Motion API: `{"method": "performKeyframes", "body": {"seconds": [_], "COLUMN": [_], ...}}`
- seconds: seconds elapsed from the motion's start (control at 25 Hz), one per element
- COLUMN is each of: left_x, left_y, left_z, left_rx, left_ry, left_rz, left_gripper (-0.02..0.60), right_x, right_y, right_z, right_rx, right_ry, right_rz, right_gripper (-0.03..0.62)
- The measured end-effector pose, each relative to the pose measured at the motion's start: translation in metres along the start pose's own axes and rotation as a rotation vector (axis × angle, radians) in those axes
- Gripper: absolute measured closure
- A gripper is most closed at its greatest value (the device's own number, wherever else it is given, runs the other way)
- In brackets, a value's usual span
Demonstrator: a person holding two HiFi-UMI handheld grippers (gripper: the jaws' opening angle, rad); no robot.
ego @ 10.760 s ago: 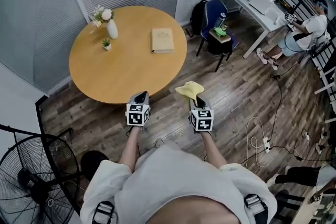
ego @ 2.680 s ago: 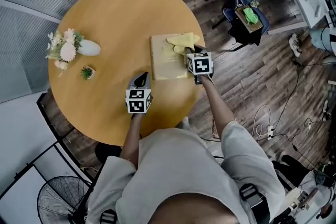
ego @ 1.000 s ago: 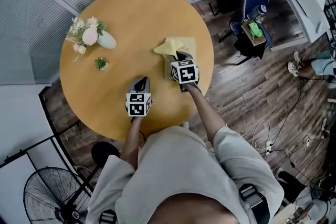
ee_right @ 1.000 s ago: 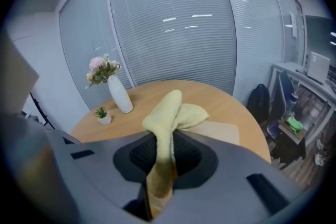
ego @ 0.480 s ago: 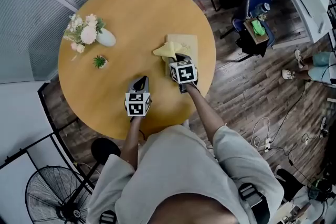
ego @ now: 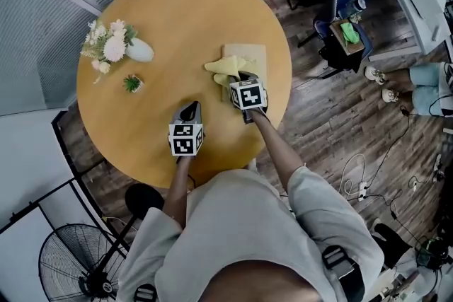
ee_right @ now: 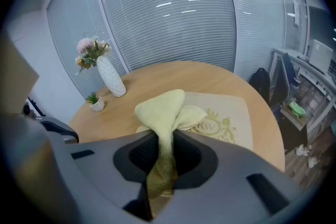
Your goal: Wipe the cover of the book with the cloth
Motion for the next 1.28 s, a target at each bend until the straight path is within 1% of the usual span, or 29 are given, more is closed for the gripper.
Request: {"method": "performKeyframes", "body": {"seconds": [0.76, 1.28], "left_x": [-0.001, -0.003], "left_y": [-0.013, -0.022], "left_z": [-0.015, -0.034], "left_rx": [0.02, 0.053], "left_ry": [-0.014, -0.036], "left_rz": [0.01, 0.021], "left_gripper": [0.572, 0.572], "right_x": [0.007, 0.014], "right_y": [0.008, 0.03], "right_z": [-0.02, -0.052], "right_rx": [0.011, 0.063], "right_ry": [-0.024, -0.058], "right_rz": [0.006, -0.006], "right_gripper": [0.526, 0.526]}}
Point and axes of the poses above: the fingertips, and each gripper's own axes: y backward along the fingers, z to its left, x out of its underside, the point moved 7 cm from there along y, backward along the fingers, and after that the axes turned 13 degrees about -z, right-handed, at the moved point
